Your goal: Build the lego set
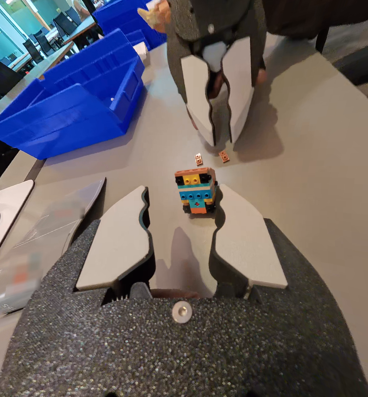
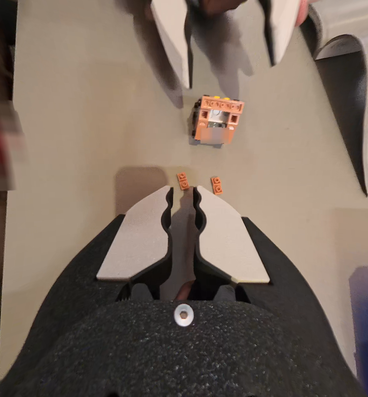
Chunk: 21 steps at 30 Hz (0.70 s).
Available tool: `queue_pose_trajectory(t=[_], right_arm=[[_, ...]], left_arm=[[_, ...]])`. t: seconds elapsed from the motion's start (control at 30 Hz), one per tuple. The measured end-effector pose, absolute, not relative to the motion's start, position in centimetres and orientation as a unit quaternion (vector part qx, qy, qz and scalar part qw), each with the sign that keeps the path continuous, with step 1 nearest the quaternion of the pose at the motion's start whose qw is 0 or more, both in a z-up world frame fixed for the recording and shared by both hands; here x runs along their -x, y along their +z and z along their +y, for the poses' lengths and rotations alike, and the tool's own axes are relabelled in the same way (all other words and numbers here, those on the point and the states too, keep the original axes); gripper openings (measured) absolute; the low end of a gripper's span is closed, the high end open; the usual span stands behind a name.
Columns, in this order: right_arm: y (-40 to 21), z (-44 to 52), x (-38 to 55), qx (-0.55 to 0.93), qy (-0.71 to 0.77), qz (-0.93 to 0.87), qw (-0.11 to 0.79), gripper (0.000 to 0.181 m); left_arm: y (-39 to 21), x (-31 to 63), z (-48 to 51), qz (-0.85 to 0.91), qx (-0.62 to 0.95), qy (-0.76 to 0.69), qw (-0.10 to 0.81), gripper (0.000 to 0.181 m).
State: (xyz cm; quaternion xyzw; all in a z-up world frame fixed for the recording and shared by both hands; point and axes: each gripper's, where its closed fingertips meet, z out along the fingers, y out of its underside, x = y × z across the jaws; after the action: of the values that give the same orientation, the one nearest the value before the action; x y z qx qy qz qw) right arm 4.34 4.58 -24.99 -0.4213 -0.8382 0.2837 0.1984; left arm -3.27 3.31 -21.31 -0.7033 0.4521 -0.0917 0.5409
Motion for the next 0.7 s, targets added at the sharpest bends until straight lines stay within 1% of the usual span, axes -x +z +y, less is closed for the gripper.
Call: queue_pose_trajectory(t=[0.13, 0.23, 0.33, 0.5, 0.6, 0.7], right_arm=[[-25.4, 4.8, -3.8, 0.413, 0.261, -0.851, 0.193, 0.018], [-26.0, 4.9, -3.6, 0.410, 0.242, -0.862, 0.173, 0.017], [-26.2, 4.2, -3.7, 0.414, 0.253, -0.861, 0.151, 0.008], [-25.9, 3.8, -3.2, 0.448, 0.285, -0.831, 0.165, 0.007], [-23.7, 3.5, -2.0, 0.472, 0.364, -0.775, 0.212, 0.007], [-18.6, 3.2, -0.1, 0.477, 0.520, -0.652, 0.278, 0.007]], left_arm=[[-20.8, 3.5, 3.3, 0.440, 0.702, -0.101, 0.551, 0.059], [-20.6, 3.5, 3.3, 0.435, 0.700, -0.107, 0.557, 0.059], [-20.3, 3.5, 3.3, 0.432, 0.698, -0.112, 0.561, 0.059], [-19.4, 3.2, 3.1, 0.423, 0.689, -0.130, 0.575, 0.059], [-18.0, 2.8, 2.9, 0.400, 0.679, -0.162, 0.594, 0.059], [-15.6, 2.4, 2.8, 0.349, 0.657, -0.229, 0.628, 0.056]])
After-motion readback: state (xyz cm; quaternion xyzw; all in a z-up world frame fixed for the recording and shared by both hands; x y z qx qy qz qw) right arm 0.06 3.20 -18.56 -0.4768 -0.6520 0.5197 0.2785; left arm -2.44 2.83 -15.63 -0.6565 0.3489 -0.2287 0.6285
